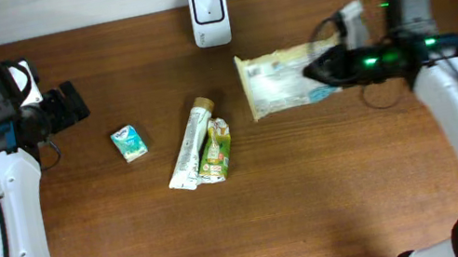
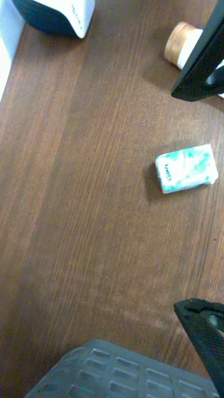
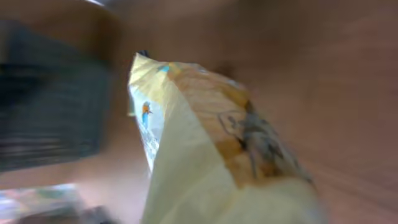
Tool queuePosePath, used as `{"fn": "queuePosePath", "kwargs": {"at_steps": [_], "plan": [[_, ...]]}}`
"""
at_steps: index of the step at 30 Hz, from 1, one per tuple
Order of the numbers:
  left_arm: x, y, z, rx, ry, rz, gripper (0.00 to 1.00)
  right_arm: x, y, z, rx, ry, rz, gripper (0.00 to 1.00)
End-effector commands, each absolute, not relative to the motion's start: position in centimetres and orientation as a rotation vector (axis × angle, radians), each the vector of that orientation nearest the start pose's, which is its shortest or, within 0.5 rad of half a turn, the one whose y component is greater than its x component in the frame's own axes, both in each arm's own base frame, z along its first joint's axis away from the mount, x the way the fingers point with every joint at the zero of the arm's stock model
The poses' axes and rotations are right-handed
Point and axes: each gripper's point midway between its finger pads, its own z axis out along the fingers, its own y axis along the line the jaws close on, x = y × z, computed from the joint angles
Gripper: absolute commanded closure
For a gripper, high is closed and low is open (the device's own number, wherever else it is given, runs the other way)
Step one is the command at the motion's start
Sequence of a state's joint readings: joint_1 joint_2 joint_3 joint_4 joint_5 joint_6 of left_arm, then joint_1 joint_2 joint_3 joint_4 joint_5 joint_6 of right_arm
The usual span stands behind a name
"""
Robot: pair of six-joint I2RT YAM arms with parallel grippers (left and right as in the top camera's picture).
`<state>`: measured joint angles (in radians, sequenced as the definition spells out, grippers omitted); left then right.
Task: Scan the item barcode
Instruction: 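Hold the wipes pack in front of the white scanner with the right gripper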
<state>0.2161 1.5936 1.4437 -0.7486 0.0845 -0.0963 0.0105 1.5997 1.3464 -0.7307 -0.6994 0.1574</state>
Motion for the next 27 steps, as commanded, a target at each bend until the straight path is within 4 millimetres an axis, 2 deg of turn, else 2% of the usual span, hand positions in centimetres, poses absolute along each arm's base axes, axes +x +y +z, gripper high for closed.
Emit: {"fn": "queuePosePath", "kwargs": {"at_steps": [1,3,5,8,11,14,16,19,22,27], "plan": [[42.3,7.9,20.8,-0.331,2.442,-0.041,0.01,42.7,10.6,21.2,-0.121,2.4,0.352,0.96],[42.3,7.9,20.8,-0.33,2.442,-0.041,0.01,44.3,11.6,22.7,-0.198,2.281,0.114,0.96],[42.3,7.9,20.8,-0.33,2.442,-0.041,0.01,46.0,13.3,25.2,-0.331,2.111,-0.098,0.96],[42.3,7.9,20.8,-0.33,2.442,-0.041,0.01,48.0,15.7,26.9,-0.476,1.94,-0.301,0.96],[42.3,7.9,20.8,-0.331,2.442,-0.041,0.01,50.8,16.7,26.4,-0.557,1.812,-0.533,0.96],[42.3,7.9,20.8,-0.33,2.442,-0.041,0.01,54.2,16.8,26.0,-0.533,1.651,-0.749,0.96],[42.3,7.9,20.8,-0.33,2.442,-0.041,0.01,55.9,18.1,24.5,-0.634,1.527,-0.867,0.96],[42.3,7.9,20.8,-0.33,2.442,-0.041,0.01,56.9,19.1,22.2,-0.731,1.456,-0.955,0.96],[42.3,7.9,20.8,-0.33,2.442,-0.041,0.01,57.2,20.3,21.4,-0.777,1.419,-0.912,0.96],[42.3,7.9,20.8,-0.33,2.442,-0.041,0.01,58.1,21.5,24.3,-0.766,1.365,-0.873,0.96]]}}
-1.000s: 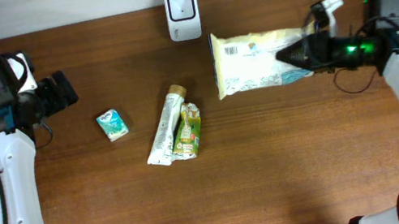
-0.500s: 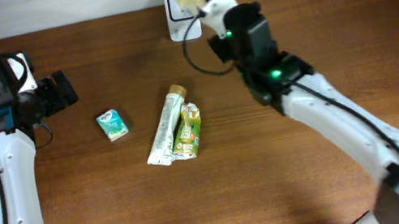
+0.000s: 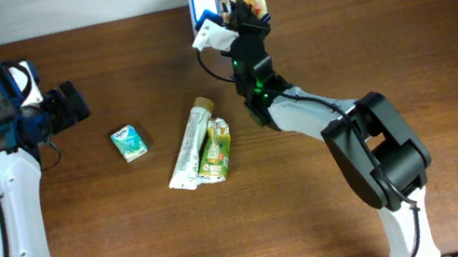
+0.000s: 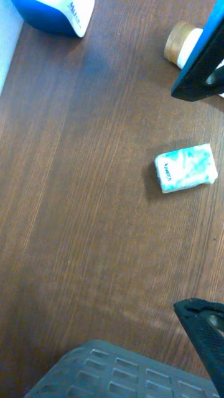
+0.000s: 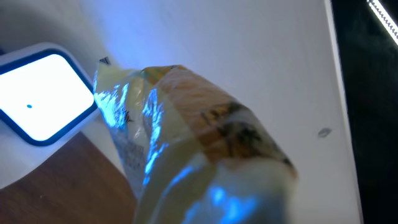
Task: Scan the item barcode
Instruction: 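Hold the wipes pack in front of the white scanner with the right gripper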
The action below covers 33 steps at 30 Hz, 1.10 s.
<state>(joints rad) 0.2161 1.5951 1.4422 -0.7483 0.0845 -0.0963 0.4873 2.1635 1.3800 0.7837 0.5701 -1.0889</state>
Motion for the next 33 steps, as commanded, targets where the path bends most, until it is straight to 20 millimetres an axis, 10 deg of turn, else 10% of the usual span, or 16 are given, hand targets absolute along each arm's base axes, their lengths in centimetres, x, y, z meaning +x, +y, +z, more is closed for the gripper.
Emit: {"fn": "queuePosePath", "kwargs": {"at_steps": [1,9,24,29,33], "plan": [[42.3,7.9,20.8,-0.33,2.442,-0.041,0.01,58.3,22.1,24.8,-0.787,1.353,-0.854,0.96],[42.3,7.9,20.8,-0.331,2.442,-0.041,0.01,61.9,24.3,23.2,-0.89,1.283,-0.972,0.96],[42.3,7.9,20.8,-0.33,2.442,-0.041,0.01,61.7,23.8,21.7,-0.914,1.358,-1.019,0.96],[42.3,7.9,20.8,-0.33,2.442,-0.041,0.01,61.4,24.1,22.8,-0.902,1.342,-1.01,0.96],[42.3,7.9,20.8,-0.33,2.442,-0.041,0.01,60.4,22.9,28.0,-0.771,1.331,-0.986,0.96]]}}
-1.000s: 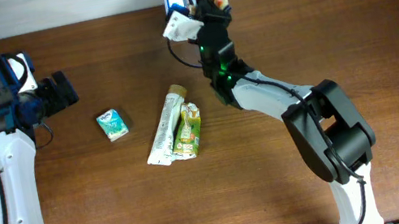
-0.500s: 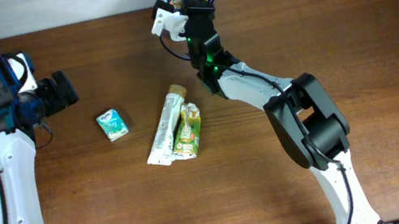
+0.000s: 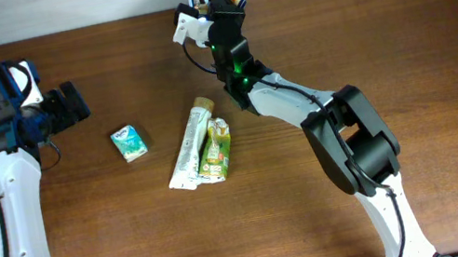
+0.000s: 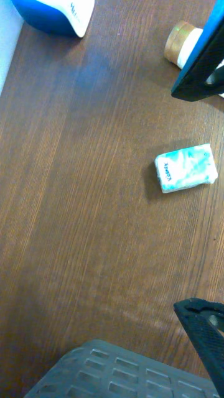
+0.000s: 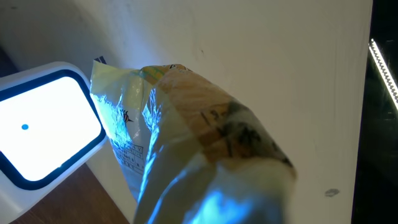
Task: Scan the item barcode
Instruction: 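Hold the wipes pack in front of the white scanner with the right gripper, then place the wipes pack on the right side of the table with the right gripper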
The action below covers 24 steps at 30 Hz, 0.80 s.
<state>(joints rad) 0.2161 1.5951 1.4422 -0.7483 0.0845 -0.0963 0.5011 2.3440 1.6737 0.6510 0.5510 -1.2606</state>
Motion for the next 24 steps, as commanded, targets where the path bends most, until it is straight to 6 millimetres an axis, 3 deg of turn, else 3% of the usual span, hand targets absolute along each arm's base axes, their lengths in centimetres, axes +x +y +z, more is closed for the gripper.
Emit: {"fn": "queuePosePath", "kwargs": {"at_steps": [1,2,4,5,8,10,13,14,18,21,24], "plan": [[42.3,7.9,20.8,-0.33,2.442,-0.041,0.01,59.5,21.7,31.2,-0.674,1.332,-0.968,0.96],[42.3,7.9,20.8,-0.33,2.442,-0.041,0.01,58.2,20.3,35.0,-0.61,1.331,-0.982,0.96],[42.3,7.9,20.8,-0.331,2.442,-0.041,0.01,56.3,18.9,38.2,-0.564,1.374,-0.971,0.96],[42.3,7.9,20.8,-0.33,2.442,-0.041,0.01,55.2,18.2,38.9,-0.564,1.428,-0.936,0.96],[42.3,7.9,20.8,-0.33,2.442,-0.041,0.01,50.8,17.2,38.2,-0.644,1.655,-0.646,0.96],[42.3,7.9,20.8,-0.33,2.442,-0.041,0.01,47.3,16.1,38.0,-0.585,1.796,-0.37,0.96],[42.3,7.9,20.8,-0.33,2.442,-0.041,0.01,41.7,11.0,38.1,-0.256,2.034,0.08,0.96],[42.3,7.9,20.8,-0.33,2.442,-0.041,0.01,40.5,9.2,37.8,-0.169,2.085,0.156,0.96],[42.3,7.9,20.8,-0.33,2.442,-0.041,0.01,37.4,1.5,33.9,0.097,2.304,0.355,0.96],[42.3,7.9,20.8,-0.33,2.442,-0.041,0.01,37.2,-4.8,27.7,0.357,2.459,0.433,0.96],[42.3,7.9,20.8,-0.331,2.442,-0.041,0.01,38.0,-9.4,21.7,0.563,2.534,0.509,0.96]]}}
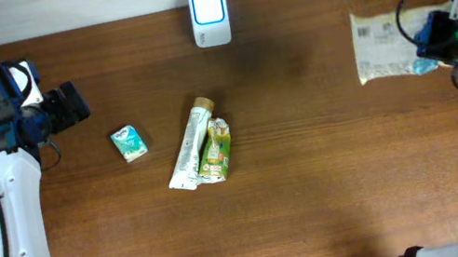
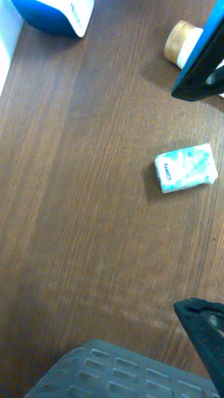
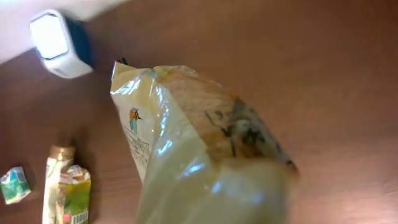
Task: Scan the item barcode
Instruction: 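Place the wipes pack on the right side of the table with the right gripper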
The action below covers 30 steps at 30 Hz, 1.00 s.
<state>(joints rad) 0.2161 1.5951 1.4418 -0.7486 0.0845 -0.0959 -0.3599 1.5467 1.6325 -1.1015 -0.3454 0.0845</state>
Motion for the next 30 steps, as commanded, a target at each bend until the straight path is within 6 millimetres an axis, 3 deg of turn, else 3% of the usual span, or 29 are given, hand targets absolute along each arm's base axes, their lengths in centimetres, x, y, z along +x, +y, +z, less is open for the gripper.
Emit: {"fn": "queuePosePath", "kwargs": {"at_steps": [1,5,8,10,11,12,14,19,21,23,24,26,28,30], "plan": [[42.3,7.9,20.8,-0.33,2.442,-0.041,0.01,38.4,-11.0,19.5,0.632,2.55,0.543,0.96],[42.3,7.9,20.8,-0.33,2.442,-0.041,0.01,38.0,-16.3,11.6,0.886,2.629,0.581,0.96],[42.3,7.9,20.8,-0.33,2.442,-0.041,0.01,37.0,-18.2,8.7,0.981,2.674,0.546,0.94],[42.3,7.9,20.8,-0.33,2.442,-0.041,0.01,36.4,-19.3,8.6,1.006,2.685,0.477,0.65],[42.3,7.9,20.8,-0.33,2.442,-0.041,0.01,36.4,-19.5,9.1,1.008,2.684,0.466,0.5],[42.3,7.9,20.8,-0.33,2.442,-0.041,0.01,36.4,-19.8,9.8,1.015,2.684,0.441,0.43],[42.3,7.9,20.8,-0.33,2.442,-0.041,0.01,36.7,-20.1,11.9,1.007,2.676,0.43,0.41],[42.3,7.9,20.8,-0.33,2.442,-0.041,0.01,36.7,-20.4,22.5,0.959,2.619,0.346,0.27],[42.3,7.9,20.8,-0.33,2.442,-0.041,0.01,36.5,-19.2,25.4,0.919,2.609,0.343,0.19],[42.3,7.9,20.8,-0.33,2.442,-0.041,0.01,37.7,-15.4,27.3,0.812,2.607,0.477,0.01],[42.3,7.9,20.8,-0.33,2.442,-0.041,0.01,38.3,-13.4,27.4,0.758,2.618,0.541,0.01],[42.3,7.9,20.8,-0.33,2.442,-0.041,0.01,39.3,-9.9,26.7,0.655,2.675,0.592,0.01],[42.3,7.9,20.8,-0.331,2.442,-0.041,0.01,40.8,-2.8,24.7,0.433,2.784,0.649,0.01],[42.3,7.9,20.8,-0.33,2.442,-0.041,0.01,41.2,1.8,23.1,0.281,2.838,0.677,0.01]]}}
